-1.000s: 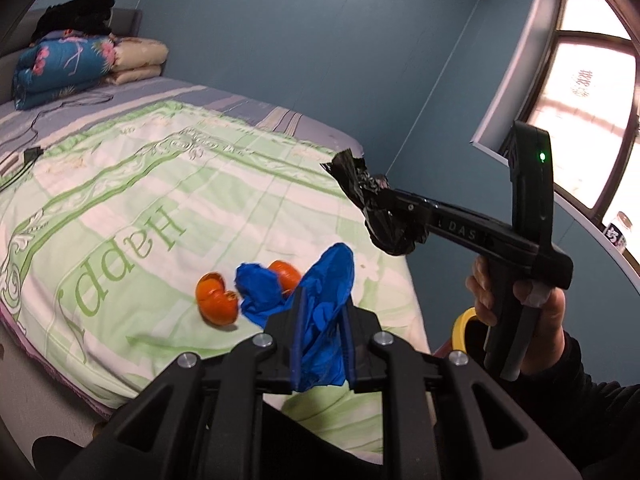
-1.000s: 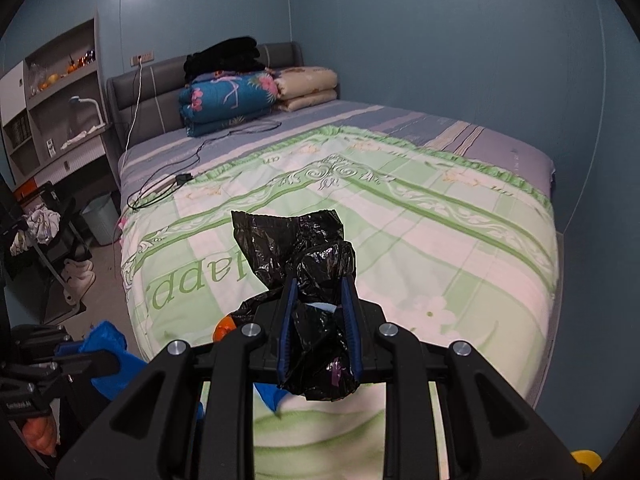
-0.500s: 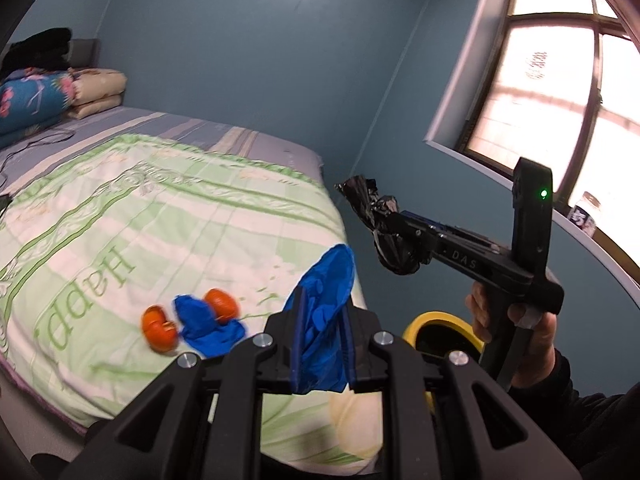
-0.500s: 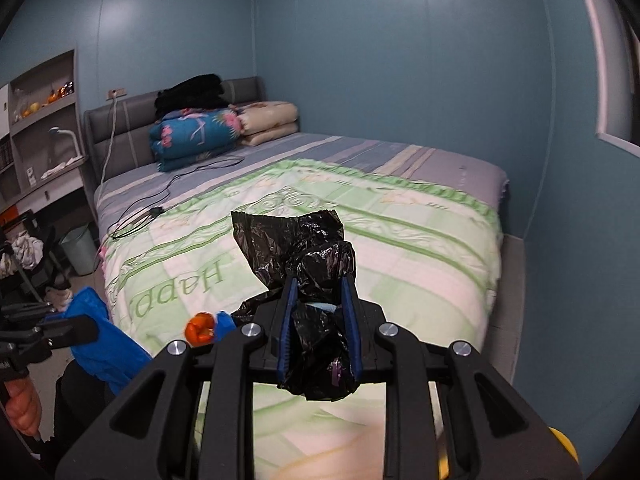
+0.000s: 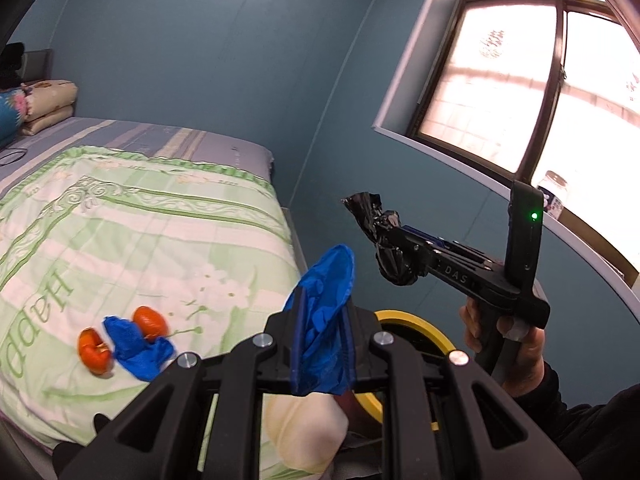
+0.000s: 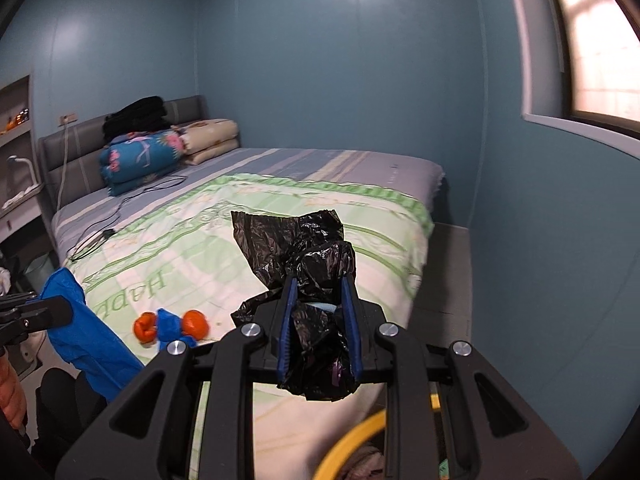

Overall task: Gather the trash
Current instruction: 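Carry the blue glove with the left tool while the right tool carries the black bag to the bin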

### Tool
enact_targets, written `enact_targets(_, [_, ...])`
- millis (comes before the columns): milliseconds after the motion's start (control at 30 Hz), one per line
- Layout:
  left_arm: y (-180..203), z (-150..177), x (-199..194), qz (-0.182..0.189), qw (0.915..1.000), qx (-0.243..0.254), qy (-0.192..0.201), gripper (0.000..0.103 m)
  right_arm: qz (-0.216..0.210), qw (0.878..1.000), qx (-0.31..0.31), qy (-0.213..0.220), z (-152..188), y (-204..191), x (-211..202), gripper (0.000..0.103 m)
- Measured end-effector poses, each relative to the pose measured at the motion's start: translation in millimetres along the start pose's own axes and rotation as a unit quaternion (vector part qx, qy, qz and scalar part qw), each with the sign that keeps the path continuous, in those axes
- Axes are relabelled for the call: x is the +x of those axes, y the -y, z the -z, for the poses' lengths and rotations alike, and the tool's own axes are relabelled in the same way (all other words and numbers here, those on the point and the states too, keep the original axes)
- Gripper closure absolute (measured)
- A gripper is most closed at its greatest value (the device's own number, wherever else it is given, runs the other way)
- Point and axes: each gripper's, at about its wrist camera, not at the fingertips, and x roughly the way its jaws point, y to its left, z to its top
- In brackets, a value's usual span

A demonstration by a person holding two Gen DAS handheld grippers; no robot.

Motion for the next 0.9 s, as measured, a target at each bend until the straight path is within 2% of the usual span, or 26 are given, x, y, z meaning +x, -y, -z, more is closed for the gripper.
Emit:
enact_targets(300, [42,-4,40,0.045,0.9978,0.037,-0.032,0.088,0.058,0.998,0.022,0.014,14,39,-40,0.082])
enact_targets(600, [78,1,76,0.074,0.9932,0.063,-0.063,0.088,0.107,0.994,0.036,0.006,33,66,-56,0.081])
enact_targets(900, [98,11,110,0.088,0.9888,0.077,-0.092,0.088,0.118,0.991,0.054,-0.028,50,79,-47,0.081])
